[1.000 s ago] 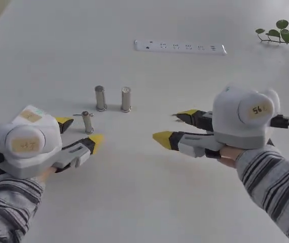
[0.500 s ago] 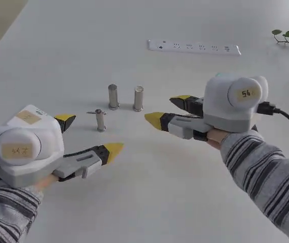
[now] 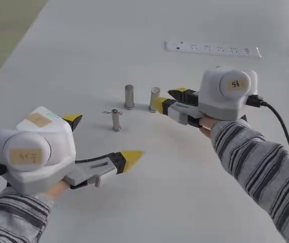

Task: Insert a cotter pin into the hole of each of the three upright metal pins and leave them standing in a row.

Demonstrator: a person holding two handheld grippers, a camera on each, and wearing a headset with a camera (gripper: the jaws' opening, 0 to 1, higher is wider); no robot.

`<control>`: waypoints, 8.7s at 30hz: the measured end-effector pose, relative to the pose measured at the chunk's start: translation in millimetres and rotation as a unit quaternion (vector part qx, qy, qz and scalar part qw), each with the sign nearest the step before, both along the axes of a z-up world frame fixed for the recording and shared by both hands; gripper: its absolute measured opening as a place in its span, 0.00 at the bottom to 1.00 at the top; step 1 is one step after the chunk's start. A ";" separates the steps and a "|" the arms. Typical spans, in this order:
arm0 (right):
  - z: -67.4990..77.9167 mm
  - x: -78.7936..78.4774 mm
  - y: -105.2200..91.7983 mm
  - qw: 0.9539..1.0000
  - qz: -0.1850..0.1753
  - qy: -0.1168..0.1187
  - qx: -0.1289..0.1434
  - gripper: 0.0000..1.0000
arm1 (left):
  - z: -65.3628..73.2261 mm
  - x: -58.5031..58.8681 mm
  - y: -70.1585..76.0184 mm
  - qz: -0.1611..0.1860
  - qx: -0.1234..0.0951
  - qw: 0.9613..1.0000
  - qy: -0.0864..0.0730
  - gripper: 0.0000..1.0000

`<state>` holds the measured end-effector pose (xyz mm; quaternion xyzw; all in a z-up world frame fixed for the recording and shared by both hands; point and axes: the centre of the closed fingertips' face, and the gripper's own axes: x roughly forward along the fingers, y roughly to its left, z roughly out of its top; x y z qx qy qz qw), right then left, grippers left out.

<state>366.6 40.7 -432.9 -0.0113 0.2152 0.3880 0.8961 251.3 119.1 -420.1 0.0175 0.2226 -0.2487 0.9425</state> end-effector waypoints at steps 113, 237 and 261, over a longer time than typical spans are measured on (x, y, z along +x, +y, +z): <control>-14.5 -113.2 -45.9 0.996 0.054 0.020 -0.068 0.24 | 22.7 -37.4 -2.7 0.005 0.001 1.000 -0.001 0.93; 40.5 -134.3 -32.5 0.864 0.348 -0.205 -0.301 0.00 | 46.6 -34.8 -79.3 -0.069 -0.157 0.982 0.074 0.25; 54.2 -156.4 -14.2 0.849 0.381 -0.235 -0.282 0.00 | 52.2 -38.9 -89.3 -0.073 -0.210 0.970 0.096 0.00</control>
